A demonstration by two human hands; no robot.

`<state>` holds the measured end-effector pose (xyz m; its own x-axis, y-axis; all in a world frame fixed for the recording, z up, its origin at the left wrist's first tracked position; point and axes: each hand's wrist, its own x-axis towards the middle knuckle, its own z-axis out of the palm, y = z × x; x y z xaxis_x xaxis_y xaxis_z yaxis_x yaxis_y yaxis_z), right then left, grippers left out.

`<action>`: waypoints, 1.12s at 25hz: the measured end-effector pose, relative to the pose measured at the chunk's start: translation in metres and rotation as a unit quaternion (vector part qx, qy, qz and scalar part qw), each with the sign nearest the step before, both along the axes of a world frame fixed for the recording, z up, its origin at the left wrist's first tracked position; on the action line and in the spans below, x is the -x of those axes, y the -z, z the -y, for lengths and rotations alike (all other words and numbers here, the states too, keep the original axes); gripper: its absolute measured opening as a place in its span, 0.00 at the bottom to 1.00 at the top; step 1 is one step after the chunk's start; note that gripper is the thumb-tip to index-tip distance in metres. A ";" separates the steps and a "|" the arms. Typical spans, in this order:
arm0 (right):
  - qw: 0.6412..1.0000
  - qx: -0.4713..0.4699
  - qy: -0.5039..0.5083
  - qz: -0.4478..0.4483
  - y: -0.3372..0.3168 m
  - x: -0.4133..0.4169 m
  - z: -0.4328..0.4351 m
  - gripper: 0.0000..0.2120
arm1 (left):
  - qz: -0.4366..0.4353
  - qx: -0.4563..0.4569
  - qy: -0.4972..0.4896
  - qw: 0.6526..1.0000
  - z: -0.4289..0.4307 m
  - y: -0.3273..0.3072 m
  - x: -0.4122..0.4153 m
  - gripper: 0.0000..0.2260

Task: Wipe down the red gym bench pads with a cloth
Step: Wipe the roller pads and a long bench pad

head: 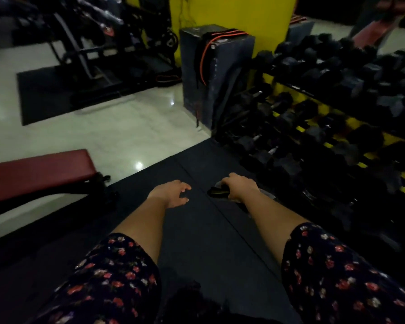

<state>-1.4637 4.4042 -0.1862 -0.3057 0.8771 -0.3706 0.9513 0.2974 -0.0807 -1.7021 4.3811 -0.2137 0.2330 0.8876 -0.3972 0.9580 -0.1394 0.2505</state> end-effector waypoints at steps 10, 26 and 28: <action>0.982 0.010 -0.186 0.014 0.018 0.209 -0.133 0.21 | -0.011 0.023 -0.181 0.983 -0.049 0.029 0.200 0.25; 0.873 -0.009 -0.488 -0.025 0.027 0.610 -0.184 0.25 | -0.023 -0.026 -0.476 0.879 0.010 0.017 0.482 0.24; 0.847 -0.006 -0.531 -0.026 0.026 0.660 -0.180 0.26 | -0.019 -0.028 -0.510 0.860 0.018 0.018 0.514 0.24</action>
